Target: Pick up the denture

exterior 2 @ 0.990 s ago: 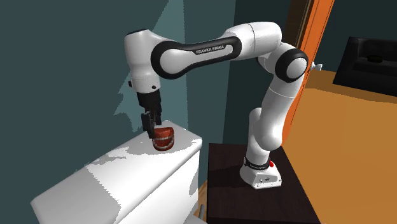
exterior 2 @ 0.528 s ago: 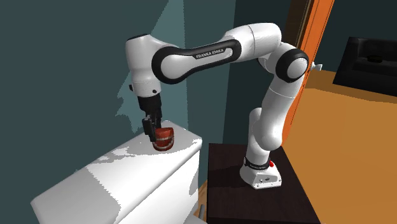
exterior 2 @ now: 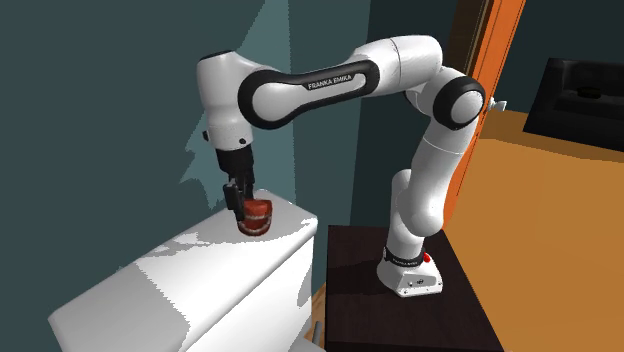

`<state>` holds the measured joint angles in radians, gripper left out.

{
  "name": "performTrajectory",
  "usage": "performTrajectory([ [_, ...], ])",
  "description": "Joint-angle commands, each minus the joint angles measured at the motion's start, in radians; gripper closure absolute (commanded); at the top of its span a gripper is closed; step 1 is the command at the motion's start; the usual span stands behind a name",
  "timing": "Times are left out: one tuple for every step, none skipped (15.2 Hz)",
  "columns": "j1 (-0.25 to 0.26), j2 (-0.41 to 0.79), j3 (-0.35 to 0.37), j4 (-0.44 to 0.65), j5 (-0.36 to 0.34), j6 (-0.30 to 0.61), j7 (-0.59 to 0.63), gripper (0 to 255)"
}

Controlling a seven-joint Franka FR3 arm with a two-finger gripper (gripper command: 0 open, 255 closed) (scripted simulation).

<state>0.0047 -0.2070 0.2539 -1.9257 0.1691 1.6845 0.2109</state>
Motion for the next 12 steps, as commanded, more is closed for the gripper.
performTrajectory([
  [0.000, 0.002, -0.001, 0.026, -0.001, -0.025, 0.003, 255],
  [-0.001, 0.004, -0.001, 0.041, -0.002, -0.038, 0.005, 255],
  [-0.001, 0.006, -0.001, 0.056, -0.003, -0.052, 0.007, 255],
  [-0.001, 0.008, -0.002, 0.072, -0.003, -0.065, 0.009, 255],
  [-0.002, 0.010, -0.002, 0.088, -0.004, -0.079, 0.010, 255],
  [-0.002, 0.012, -0.002, 0.104, -0.005, -0.092, 0.012, 255],
  [-0.002, 0.015, -0.003, 0.120, -0.005, -0.106, 0.014, 255],
  [-0.002, 0.018, -0.003, 0.136, -0.006, -0.119, 0.016, 255],
  [-0.003, 0.021, -0.003, 0.153, -0.007, -0.133, 0.018, 255],
  [-0.003, 0.024, -0.003, 0.170, -0.008, -0.146, 0.020, 255],
  [-0.003, 0.028, -0.003, 0.188, -0.009, -0.160, 0.022, 255],
  [-0.003, 0.032, -0.003, 0.205, -0.009, -0.174, 0.024, 255],
])
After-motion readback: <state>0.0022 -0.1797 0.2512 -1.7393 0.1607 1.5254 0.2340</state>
